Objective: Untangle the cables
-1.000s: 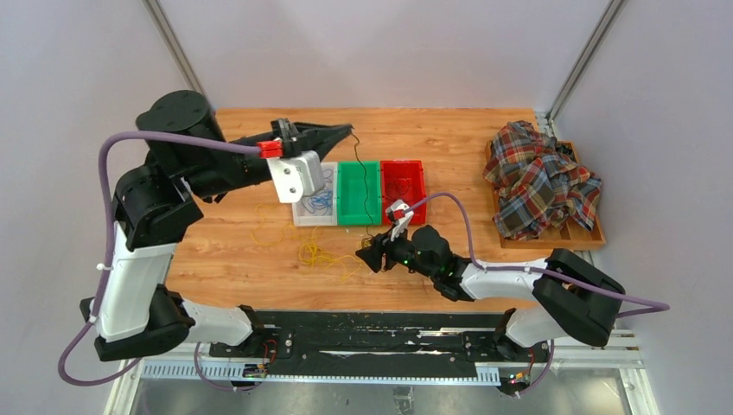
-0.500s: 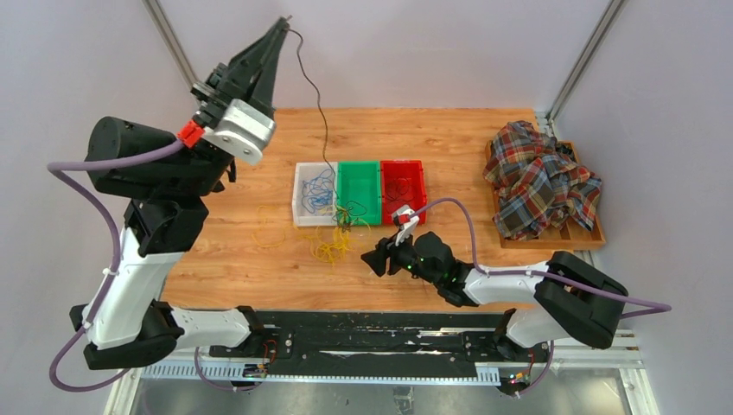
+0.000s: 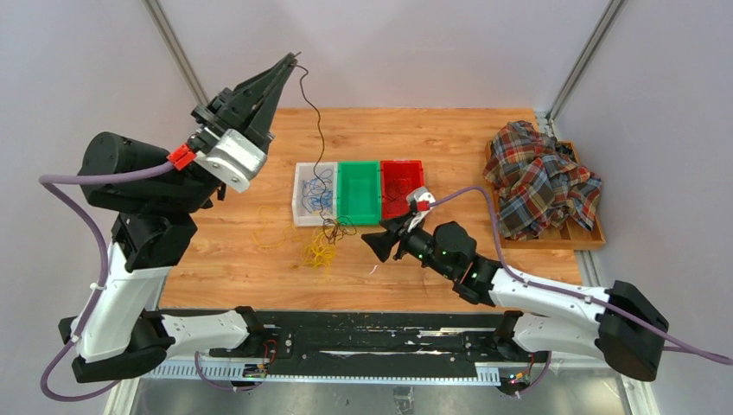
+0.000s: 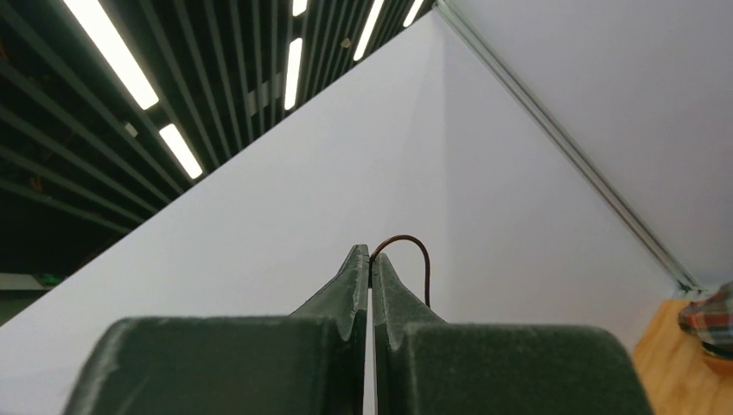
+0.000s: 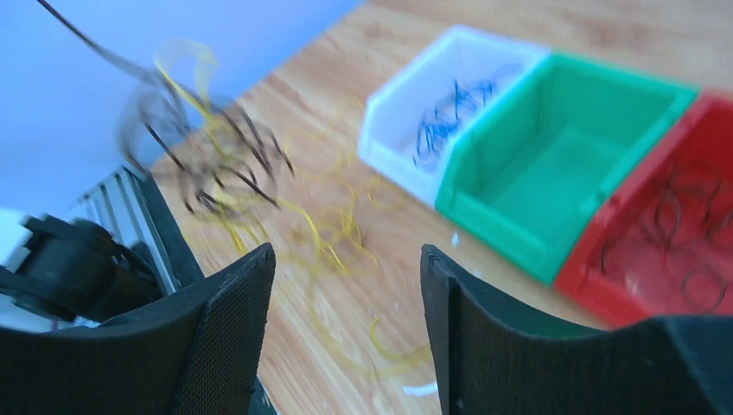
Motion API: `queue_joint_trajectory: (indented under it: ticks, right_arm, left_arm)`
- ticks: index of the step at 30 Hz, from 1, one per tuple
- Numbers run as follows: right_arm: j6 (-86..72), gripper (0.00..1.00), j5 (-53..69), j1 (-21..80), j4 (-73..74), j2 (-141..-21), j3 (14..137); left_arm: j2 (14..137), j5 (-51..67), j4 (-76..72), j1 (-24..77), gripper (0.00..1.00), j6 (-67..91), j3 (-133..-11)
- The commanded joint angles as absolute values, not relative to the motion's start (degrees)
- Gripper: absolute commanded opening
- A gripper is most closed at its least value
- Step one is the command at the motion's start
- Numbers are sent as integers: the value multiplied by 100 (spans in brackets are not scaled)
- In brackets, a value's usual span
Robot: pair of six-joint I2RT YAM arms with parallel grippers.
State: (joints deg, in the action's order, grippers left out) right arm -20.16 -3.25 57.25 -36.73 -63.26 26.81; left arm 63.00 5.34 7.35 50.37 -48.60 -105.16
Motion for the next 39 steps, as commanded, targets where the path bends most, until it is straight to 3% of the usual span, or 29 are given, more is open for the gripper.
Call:
queue_joint_trajectory:
  ticks: [1,13,17,22,28,39]
  right_arm:
    - [-1350,63,-149,5884,-3189,-5928,3413]
    - [-1086,58,1826,5915,-3266,-6919,4989]
    - [-1150,55,1688,5912,-3419,-7291,5123]
    - [-1367,38,1185,5890,-3711,-7709,5083]
    - [-1812,25,901,5755,-4319,-8316,4599]
    - [-2299,16,401,5798,-5253,-9152,3560]
  left_arm:
    - [6260,725,970,5010,0,-4695,-10333]
    - [6311,908,1240,5010,0,-4552,-10432]
    - [6313,943,1220,5010,0,-4542,-10439]
    - [6351,995,1152,5010,0,-4540,-10528]
    - [6515,1109,1098,5019,0,-4594,-10947]
    - [6725,1068,68,5019,0,-5347,-11396]
